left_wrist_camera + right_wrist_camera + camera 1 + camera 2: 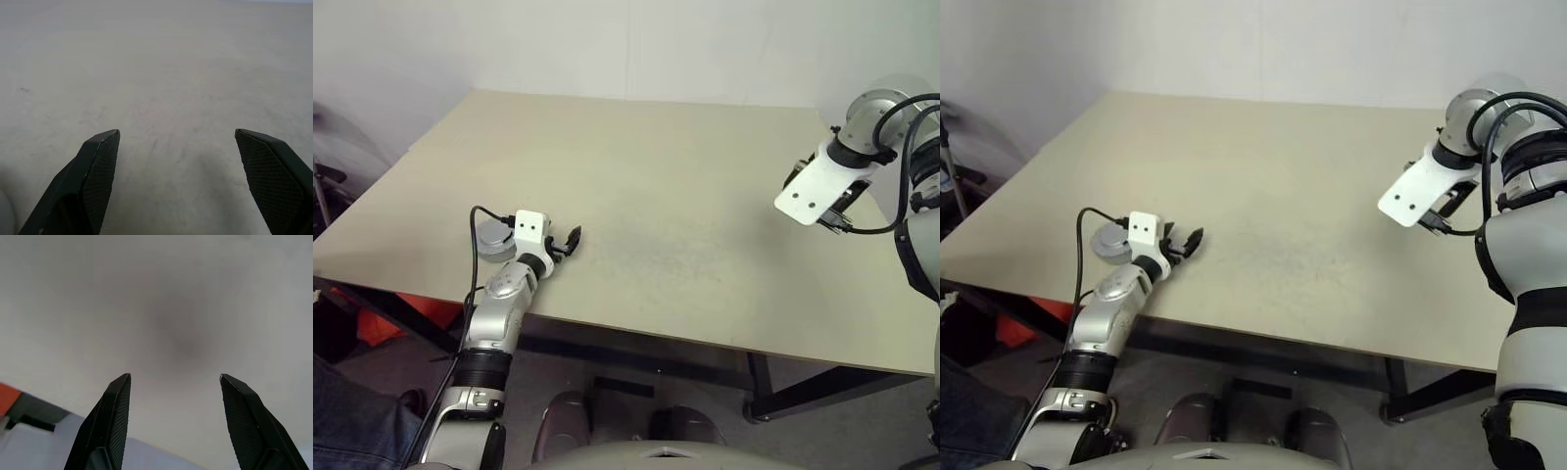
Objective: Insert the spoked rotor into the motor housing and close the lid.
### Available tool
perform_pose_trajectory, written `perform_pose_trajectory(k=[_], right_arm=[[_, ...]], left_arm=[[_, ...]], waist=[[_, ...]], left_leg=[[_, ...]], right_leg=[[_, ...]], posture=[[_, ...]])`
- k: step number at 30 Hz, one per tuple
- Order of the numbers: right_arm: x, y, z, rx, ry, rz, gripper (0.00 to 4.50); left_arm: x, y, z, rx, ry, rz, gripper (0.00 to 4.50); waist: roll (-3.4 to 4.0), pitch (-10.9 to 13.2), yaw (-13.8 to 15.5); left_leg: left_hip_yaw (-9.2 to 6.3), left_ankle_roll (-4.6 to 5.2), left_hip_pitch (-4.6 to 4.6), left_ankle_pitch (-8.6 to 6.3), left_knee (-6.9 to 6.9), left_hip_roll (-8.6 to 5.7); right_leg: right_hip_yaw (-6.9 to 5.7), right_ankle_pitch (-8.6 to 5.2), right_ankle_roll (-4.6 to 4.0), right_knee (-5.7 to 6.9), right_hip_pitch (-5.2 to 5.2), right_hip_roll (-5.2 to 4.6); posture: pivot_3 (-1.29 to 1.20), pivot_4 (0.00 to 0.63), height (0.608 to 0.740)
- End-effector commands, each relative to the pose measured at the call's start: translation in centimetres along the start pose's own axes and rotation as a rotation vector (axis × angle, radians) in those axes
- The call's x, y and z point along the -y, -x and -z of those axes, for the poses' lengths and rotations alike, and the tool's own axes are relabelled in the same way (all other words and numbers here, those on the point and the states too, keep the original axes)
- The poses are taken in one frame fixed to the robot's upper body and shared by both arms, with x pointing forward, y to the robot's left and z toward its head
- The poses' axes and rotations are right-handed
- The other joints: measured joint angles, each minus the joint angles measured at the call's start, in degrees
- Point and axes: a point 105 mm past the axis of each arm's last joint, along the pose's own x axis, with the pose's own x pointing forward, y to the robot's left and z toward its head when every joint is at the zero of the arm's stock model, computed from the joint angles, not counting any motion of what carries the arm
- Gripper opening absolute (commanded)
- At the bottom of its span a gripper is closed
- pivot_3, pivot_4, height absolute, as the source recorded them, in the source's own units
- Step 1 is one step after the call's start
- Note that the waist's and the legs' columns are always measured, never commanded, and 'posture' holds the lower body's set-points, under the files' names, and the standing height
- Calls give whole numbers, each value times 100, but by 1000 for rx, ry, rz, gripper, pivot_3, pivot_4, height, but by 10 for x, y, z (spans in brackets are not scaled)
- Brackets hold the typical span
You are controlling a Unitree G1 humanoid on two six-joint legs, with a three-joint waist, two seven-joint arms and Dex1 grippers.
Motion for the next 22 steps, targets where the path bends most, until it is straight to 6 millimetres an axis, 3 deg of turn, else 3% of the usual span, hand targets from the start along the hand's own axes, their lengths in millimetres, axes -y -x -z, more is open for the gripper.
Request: perform_pose_trajectory(k=[1, 3, 6, 8, 12, 14, 16, 22], right_arm=[[-12, -3, -2, 16, 55, -75, 3280], [-4, -7, -8, 51, 47, -37, 3280], [29, 5, -15, 86, -11, 132, 3280], [40, 12, -15, 88, -52, 195, 3280], [78, 47, -18, 147, -185, 422, 3280], [82, 52, -19, 150, -197, 447, 3280], [82, 48, -23, 169, -182, 422, 3280], [71, 9, -43, 231, -52, 255, 3280]], left_arm=[[-1, 0, -9, 35, -11, -2, 4037], [-1, 0, -8, 34, -11, -2, 4037], [0, 1, -7, 30, -12, 0, 4037], [0, 1, -6, 28, -13, 2, 4037], [-1, 1, -7, 28, -18, 0, 4037], [-1, 1, -7, 28, -19, 0, 4037], [-1, 1, -7, 28, -20, 0, 4037], [2, 0, -5, 25, -18, 6, 4037]], waist=[[0, 0, 0], [1, 0, -4], [9, 1, -45], [13, 0, -70], [23, 5, -97], [22, 5, -101], [22, 5, -83], [19, 5, -81]], left_leg=[[0, 0, 0, 0, 0, 0], [0, 0, 0, 0, 0, 0], [1, 1, 2, 0, 1, 1], [0, 1, 2, 1, 1, 2], [0, 1, 0, 1, 4, 4], [0, 1, -3, 1, 4, 4], [-1, 1, -4, 1, 4, 5], [-1, 7, -4, -3, 7, 2]], right_leg=[[0, 0, 0, 0, 0, 0], [0, 0, 0, 0, 0, 0], [0, 0, 0, 4, 0, 0], [0, 0, -1, 8, -1, 1], [0, 1, -1, 10, -2, 1], [0, 1, -1, 9, -4, 1], [-1, 0, -2, 6, -2, 1], [-1, 1, 0, 0, 4, -2]], posture=[[0, 0, 740], [0, 0, 740], [0, 0, 740], [0, 0, 740], [0, 0, 740], [0, 0, 740], [0, 0, 740], [0, 0, 740]])
